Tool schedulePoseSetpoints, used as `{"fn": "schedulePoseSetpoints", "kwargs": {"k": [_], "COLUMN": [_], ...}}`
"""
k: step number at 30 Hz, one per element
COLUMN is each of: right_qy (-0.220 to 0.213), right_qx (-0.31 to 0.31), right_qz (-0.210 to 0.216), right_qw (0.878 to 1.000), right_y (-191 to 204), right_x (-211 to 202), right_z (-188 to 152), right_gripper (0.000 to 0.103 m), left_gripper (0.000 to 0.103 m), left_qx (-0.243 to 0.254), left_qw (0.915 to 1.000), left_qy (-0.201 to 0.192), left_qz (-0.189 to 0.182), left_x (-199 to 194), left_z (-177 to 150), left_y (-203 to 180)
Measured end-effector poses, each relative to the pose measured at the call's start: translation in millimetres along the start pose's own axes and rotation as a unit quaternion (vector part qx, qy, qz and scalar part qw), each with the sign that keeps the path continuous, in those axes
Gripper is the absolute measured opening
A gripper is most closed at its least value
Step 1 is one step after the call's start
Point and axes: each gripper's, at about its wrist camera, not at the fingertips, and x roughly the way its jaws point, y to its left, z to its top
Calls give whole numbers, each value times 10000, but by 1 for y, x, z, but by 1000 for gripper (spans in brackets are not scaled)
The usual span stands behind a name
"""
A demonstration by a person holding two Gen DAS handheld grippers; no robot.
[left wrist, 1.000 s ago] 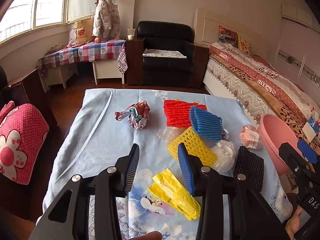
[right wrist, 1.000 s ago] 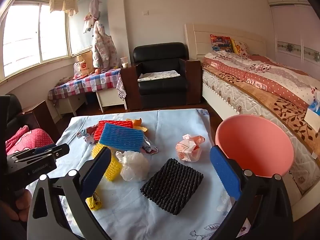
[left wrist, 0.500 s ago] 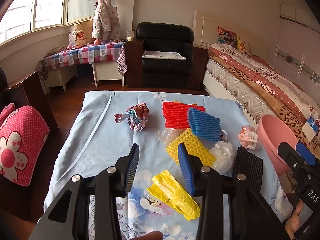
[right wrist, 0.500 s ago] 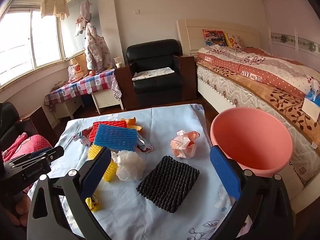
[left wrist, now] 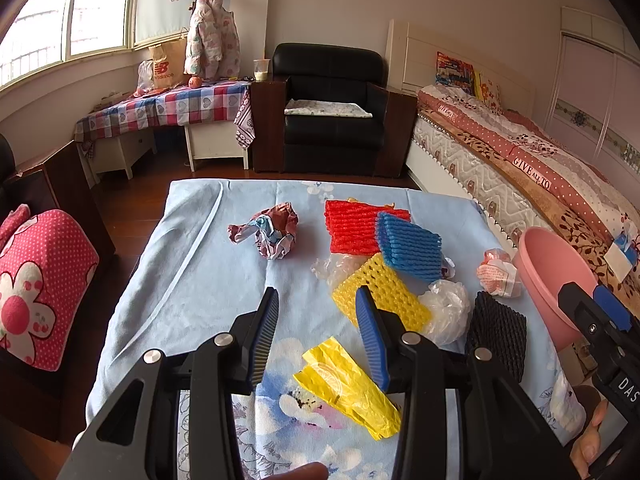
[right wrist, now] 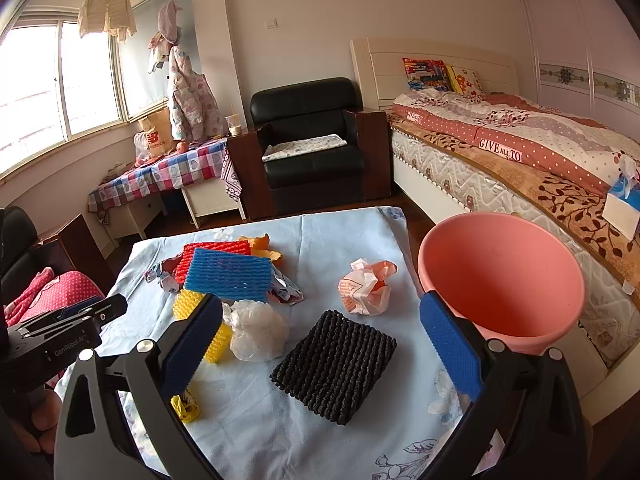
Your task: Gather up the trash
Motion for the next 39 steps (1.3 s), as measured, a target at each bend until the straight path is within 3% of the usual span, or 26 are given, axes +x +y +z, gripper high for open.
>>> {"fn": "schedulePoseSetpoints", "kwargs": {"k": [29, 31, 39], "right_qy": [12, 39, 64], "right_qx": [3, 11, -6], "right_qz": [-23, -51, -204], "right_qw": [10000, 10000, 9998], "right_y": [-4, -7, -6], "right_x": [2, 5, 6], "right_z": [-3, -5, -7], "right_gripper": [99, 99, 99], "left_gripper": [40, 40, 40], "left_qx": [4, 4, -7], "left_qw": [10000, 10000, 9999], "left_qy": [30, 43, 86], "left_qz": [-17, -28, -57], "left_x": [0, 4, 4], "left_z": [-1, -15, -16], "left_y": [-1, -3, -3]}}
